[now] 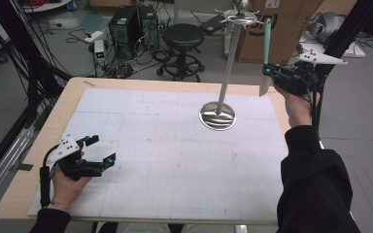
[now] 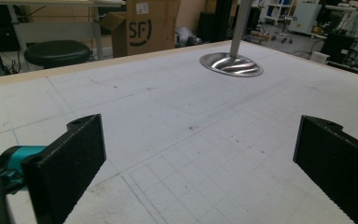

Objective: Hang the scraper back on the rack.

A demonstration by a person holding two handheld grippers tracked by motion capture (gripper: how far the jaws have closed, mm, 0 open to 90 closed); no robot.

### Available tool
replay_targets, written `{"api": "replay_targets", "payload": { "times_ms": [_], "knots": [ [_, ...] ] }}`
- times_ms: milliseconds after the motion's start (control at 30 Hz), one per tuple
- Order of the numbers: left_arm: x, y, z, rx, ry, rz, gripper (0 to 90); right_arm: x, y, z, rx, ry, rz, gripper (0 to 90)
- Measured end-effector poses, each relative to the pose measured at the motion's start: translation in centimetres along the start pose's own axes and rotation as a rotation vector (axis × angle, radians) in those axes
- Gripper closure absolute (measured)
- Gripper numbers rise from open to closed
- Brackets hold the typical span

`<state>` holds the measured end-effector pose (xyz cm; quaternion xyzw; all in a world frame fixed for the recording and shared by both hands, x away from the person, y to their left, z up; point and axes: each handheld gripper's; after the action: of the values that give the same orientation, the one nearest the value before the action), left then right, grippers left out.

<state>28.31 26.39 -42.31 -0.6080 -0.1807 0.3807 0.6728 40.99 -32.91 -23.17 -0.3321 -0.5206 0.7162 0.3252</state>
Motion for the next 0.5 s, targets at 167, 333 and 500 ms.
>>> {"api": "replay_targets", "payload": {
  "times_ms": [167, 333, 500],
  "knots": [
    [0.01, 0.01, 0.01, 0.003, -0.002, 0.002, 2.8, 0.01, 0.06, -0.14, -0.004, -0.005, -0.006, 80.4],
    [0.01, 0.02, -0.01, 0.003, -0.001, 0.000, 2.8, -0.03, 0.12, -0.30, -0.002, -0.008, -0.005, 80.3],
    [0.02, 0.02, -0.02, 0.004, -0.002, 0.000, 2.8, 0.07, 0.11, -0.42, -0.007, -0.017, -0.007, 80.3]
  ]
}}
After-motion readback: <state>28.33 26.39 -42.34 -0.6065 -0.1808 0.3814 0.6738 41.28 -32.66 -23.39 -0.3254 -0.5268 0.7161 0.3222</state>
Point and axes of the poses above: each handheld gripper's, and its own axes: z roughly backward along the jaws, y roughly out of its underside, x roughly to its left, and after that the axes turned 8 degrees about z, right-handed
